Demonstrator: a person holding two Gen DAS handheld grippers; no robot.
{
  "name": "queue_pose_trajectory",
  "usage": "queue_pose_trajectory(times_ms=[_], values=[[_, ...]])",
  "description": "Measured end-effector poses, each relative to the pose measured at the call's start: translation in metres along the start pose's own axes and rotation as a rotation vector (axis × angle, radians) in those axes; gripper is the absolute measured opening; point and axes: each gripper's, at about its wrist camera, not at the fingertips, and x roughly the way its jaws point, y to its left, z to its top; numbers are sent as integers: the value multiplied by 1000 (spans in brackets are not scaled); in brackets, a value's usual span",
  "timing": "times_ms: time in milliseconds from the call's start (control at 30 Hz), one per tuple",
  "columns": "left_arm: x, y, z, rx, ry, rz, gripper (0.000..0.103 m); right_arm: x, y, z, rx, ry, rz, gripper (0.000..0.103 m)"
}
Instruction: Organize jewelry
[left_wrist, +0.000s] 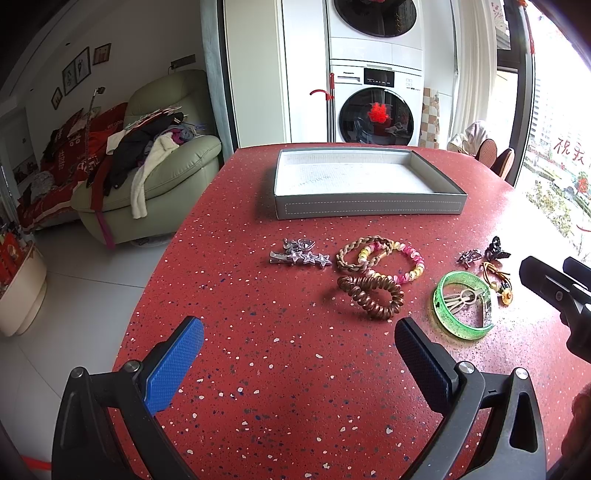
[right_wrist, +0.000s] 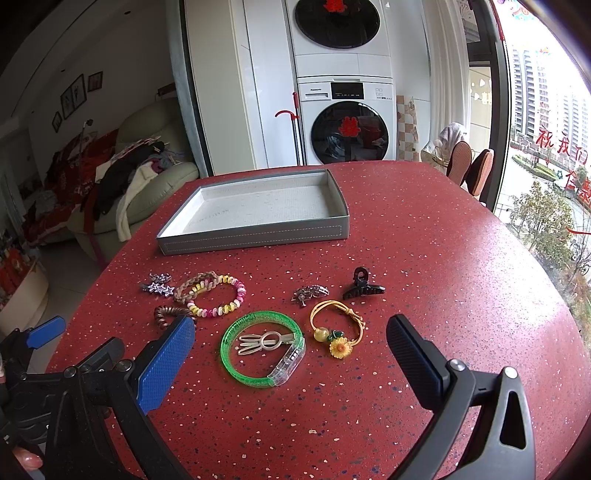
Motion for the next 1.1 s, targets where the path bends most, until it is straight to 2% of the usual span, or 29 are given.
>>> queue_pose_trajectory(times_ms=[767, 900, 967, 1100], values=[[4, -6, -5, 4, 21, -9, 103, 0, 6, -4, 6, 9, 3, 103], [10, -6, -1, 4, 56, -21, 103, 3, 9, -8, 21, 31, -5, 103], [13, -4, 2, -1, 76, -30, 103, 8, -2, -8, 34, 48, -15, 103], [24, 0, 10, -35, 124, -77, 103, 17, -2, -9, 54, 103, -44, 103]])
